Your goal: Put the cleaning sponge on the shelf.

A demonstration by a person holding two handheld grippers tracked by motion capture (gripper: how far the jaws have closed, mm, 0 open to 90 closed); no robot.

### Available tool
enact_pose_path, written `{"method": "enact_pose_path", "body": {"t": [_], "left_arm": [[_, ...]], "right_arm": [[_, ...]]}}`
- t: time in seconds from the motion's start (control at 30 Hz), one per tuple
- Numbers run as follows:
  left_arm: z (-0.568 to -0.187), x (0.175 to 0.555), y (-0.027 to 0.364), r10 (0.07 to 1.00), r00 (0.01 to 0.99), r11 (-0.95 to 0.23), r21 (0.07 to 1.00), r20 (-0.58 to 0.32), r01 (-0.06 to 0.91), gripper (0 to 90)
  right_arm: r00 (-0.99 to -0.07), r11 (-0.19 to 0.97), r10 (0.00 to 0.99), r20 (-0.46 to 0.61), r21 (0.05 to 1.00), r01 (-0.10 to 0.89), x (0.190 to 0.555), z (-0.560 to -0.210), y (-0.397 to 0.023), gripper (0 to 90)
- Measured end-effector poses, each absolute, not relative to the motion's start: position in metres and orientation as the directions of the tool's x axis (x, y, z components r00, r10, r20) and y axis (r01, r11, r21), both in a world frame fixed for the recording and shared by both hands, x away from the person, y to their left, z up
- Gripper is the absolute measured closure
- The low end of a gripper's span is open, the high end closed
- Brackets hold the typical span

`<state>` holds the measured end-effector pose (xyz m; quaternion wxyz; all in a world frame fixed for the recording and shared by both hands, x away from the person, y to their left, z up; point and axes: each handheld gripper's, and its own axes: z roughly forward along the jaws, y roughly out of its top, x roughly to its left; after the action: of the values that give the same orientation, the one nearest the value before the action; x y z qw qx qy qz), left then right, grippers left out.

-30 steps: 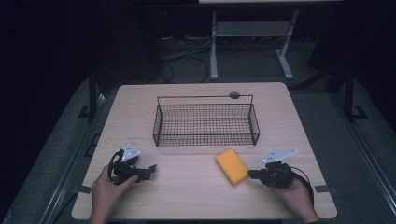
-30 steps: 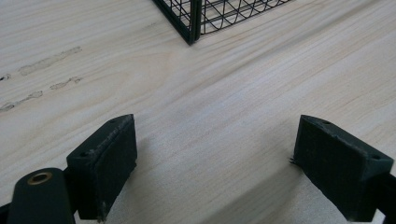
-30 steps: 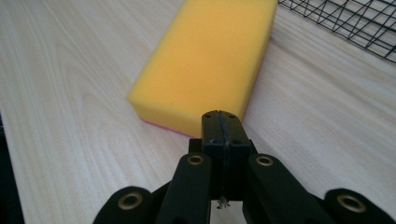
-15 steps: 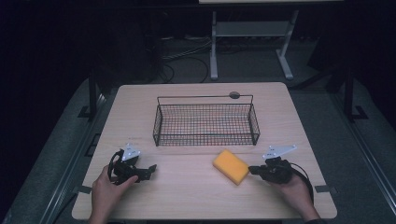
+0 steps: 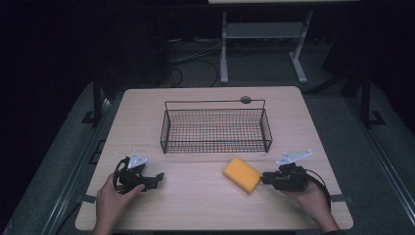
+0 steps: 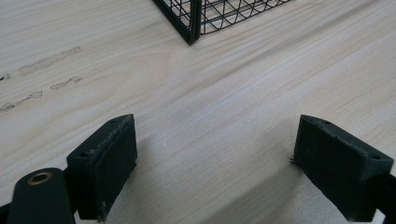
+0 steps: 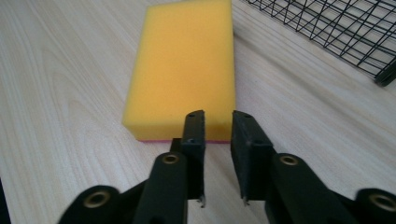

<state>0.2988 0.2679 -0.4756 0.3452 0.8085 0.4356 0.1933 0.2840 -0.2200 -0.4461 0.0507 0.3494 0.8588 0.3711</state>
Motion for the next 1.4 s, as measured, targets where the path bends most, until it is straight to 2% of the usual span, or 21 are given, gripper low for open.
{"method": "enact_pose_path", "body": {"t": [0.07, 0.13, 0.17, 0.2, 0.23, 0.27, 0.33, 0.37, 0.43, 0.5, 0.63, 1.03, 1.4], "left_arm": [[-0.476, 0.299, 0.268, 0.838, 0.546, -0.382, 0.726, 0.012, 0.571, 12.6], [-0.476, 0.299, 0.268, 0.838, 0.546, -0.382, 0.727, 0.012, 0.571, 12.6], [-0.476, 0.299, 0.268, 0.838, 0.546, -0.383, 0.726, 0.012, 0.571, 12.6], [-0.476, 0.299, 0.268, 0.838, 0.546, -0.383, 0.726, 0.012, 0.571, 12.6], [-0.476, 0.299, 0.268, 0.838, 0.546, -0.383, 0.726, 0.012, 0.571, 12.6], [-0.476, 0.299, 0.268, 0.838, 0.546, -0.383, 0.726, 0.012, 0.571, 12.6], [-0.476, 0.299, 0.268, 0.838, 0.546, -0.383, 0.726, 0.012, 0.571, 12.6], [-0.476, 0.299, 0.268, 0.838, 0.546, -0.382, 0.727, 0.012, 0.571, 12.6], [-0.476, 0.299, 0.268, 0.839, 0.544, -0.379, 0.728, 0.009, 0.571, 12.5], [-0.476, 0.299, 0.268, 0.839, 0.544, -0.377, 0.729, 0.008, 0.571, 12.6], [-0.476, 0.299, 0.268, 0.839, 0.544, -0.379, 0.728, 0.010, 0.571, 12.6], [-0.476, 0.299, 0.268, 0.839, 0.545, -0.379, 0.728, 0.010, 0.571, 12.6], [-0.476, 0.299, 0.268, 0.839, 0.545, -0.379, 0.728, 0.010, 0.571, 12.6]], "right_arm": [[-0.749, 0.487, 0.642, 0.165, 0.667, 0.564, 0.284, -0.444, -0.219, 66.6], [-0.748, 0.488, 0.644, 0.162, 0.665, 0.565, 0.283, -0.443, -0.218, 64.4], [-0.748, 0.502, 0.647, 0.149, 0.655, 0.564, 0.283, -0.441, -0.217, 57.0], [-0.748, 0.502, 0.647, 0.149, 0.655, 0.564, 0.283, -0.441, -0.217, 57.0], [-0.747, 0.512, 0.649, 0.144, 0.643, 0.569, 0.283, -0.439, -0.215, 52.0], [-0.747, 0.512, 0.649, 0.144, 0.643, 0.569, 0.283, -0.439, -0.215, 52.0], [-0.747, 0.522, 0.652, 0.131, 0.636, 0.568, 0.284, -0.438, -0.213, 46.3], [-0.745, 0.530, 0.655, 0.125, 0.627, 0.571, 0.284, -0.437, -0.211, 40.4], [-0.740, 0.533, 0.662, 0.120, 0.619, 0.577, 0.285, -0.436, -0.209, 34.0], [-0.739, 0.535, 0.663, 0.118, 0.617, 0.578, 0.285, -0.435, -0.208, 32.0], [-0.745, 0.563, 0.660, 0.093, 0.597, 0.572, 0.285, -0.431, -0.199, 19.6], [-0.758, 0.601, 0.649, 0.066, 0.566, 0.564, 0.294, -0.422, -0.178, 9.1], [-0.760, 0.627, 0.649, 0.047, 0.533, 0.568, 0.307, -0.420, -0.159, 8.5]]}}
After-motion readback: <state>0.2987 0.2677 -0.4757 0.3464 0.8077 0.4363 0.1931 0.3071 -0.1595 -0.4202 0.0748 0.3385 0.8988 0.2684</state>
